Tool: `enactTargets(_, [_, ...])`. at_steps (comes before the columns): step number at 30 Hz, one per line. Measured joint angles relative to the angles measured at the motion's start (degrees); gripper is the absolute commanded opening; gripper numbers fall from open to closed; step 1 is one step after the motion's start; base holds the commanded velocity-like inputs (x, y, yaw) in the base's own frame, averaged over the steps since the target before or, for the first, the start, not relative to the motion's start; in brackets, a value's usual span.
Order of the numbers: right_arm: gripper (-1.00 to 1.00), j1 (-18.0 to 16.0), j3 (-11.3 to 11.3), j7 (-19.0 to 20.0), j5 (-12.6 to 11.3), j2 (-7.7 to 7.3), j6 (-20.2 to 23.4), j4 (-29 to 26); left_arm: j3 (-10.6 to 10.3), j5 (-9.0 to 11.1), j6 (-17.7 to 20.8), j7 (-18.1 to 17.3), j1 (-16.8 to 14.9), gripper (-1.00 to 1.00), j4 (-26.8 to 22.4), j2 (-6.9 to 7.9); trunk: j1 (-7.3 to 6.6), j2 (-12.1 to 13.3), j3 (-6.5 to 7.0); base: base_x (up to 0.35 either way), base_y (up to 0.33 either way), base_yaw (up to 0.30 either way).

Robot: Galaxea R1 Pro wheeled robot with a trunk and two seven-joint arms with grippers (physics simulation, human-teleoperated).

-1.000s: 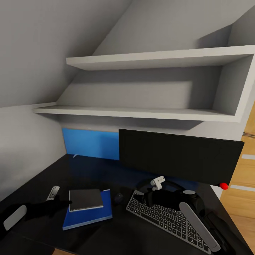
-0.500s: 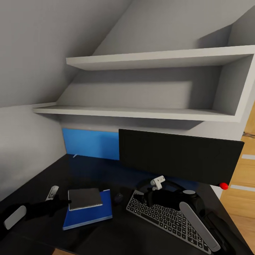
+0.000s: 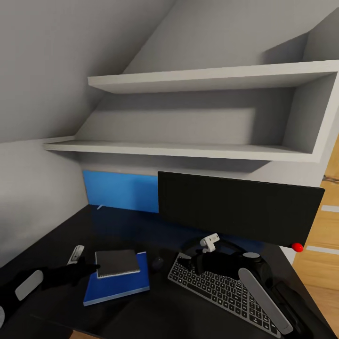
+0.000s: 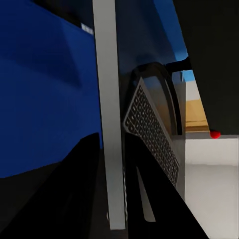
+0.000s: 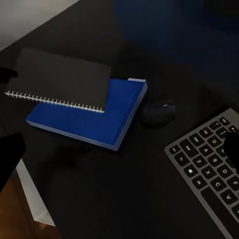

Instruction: In the bedroom, organize the workspace by keeping the computer under the desk, ensuring the monitor is on the desk, placing the keyboard on the desk next to the monitor, placing the mouse on the desk next to the keyboard, moving the folder from the swivel chair onto the desk next to the mouse, stacking the notebook on top of the folder with the pen on top of the notebook, and positioning the swivel chair next to the desk.

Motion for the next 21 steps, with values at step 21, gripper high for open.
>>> enactTargets(21, [1.0,0.0,-0.1,0.0,0.0,0.0,0.0,0.0,0.0,0.4,0.2,0.3,-0.6,-1.0,0.0,-0.87,0.0,0.0,0.0,0.0,0.0,0.0])
